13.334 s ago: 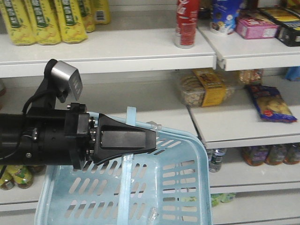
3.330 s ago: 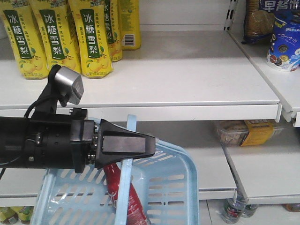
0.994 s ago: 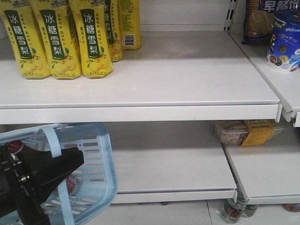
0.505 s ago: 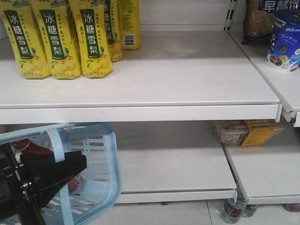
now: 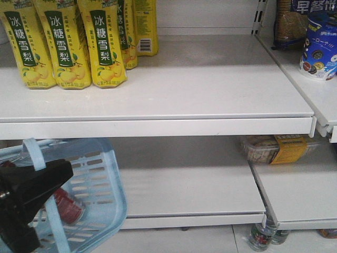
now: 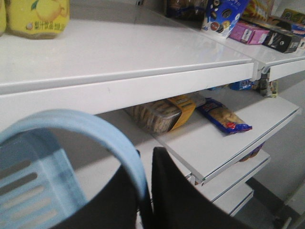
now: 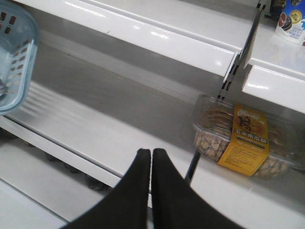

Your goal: Place coke in basket with both arms

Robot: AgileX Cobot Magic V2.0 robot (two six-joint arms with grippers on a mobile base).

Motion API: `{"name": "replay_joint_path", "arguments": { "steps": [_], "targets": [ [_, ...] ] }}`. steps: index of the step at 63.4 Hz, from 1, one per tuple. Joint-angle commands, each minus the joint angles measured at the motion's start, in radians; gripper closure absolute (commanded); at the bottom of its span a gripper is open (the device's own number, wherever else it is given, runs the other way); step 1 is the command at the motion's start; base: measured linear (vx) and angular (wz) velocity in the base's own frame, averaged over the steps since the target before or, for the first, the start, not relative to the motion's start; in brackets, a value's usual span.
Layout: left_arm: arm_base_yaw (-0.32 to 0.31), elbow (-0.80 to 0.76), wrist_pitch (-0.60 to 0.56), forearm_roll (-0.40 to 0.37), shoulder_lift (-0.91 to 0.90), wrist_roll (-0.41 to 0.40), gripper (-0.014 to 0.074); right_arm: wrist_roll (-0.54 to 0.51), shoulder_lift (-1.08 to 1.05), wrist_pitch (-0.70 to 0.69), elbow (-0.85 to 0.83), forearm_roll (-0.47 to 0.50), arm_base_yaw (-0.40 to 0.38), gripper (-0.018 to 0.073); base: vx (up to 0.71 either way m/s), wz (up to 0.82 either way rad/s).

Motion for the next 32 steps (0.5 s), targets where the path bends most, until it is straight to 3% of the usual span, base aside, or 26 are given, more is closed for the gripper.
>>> {"name": "replay_joint_path", "arguments": {
  "steps": [1,13,19,32],
  "targets": [
    [-0.002,-0.023,-0.005,0.085,-0.073,-0.048,0.0603,-0.004,0.015,-0.075,-0.023,-0.018,-0.001,0.0564,0.0,0.0],
    [-0.002,0.07,-0.056,0.178,-0.197,-0.232,0.0603,-0.004,0.015,-0.075,-0.023,-0.018,-0.001,0.0564,0.0,0.0],
    [-0.002,0.125,-0.06,0.261,-0.252,-0.377,0.0603,-0.004,0.015,-0.075,-0.023,-0.018,-0.001,0.0564,0.0,0.0],
    [-0.002,0.209,-0.037,0.578,-0.336,-0.783,0.0603,-0.004,0.015,-0.075,-0.023,-0.018,-0.001,0.0564,0.0,0.0]
  ]
}}
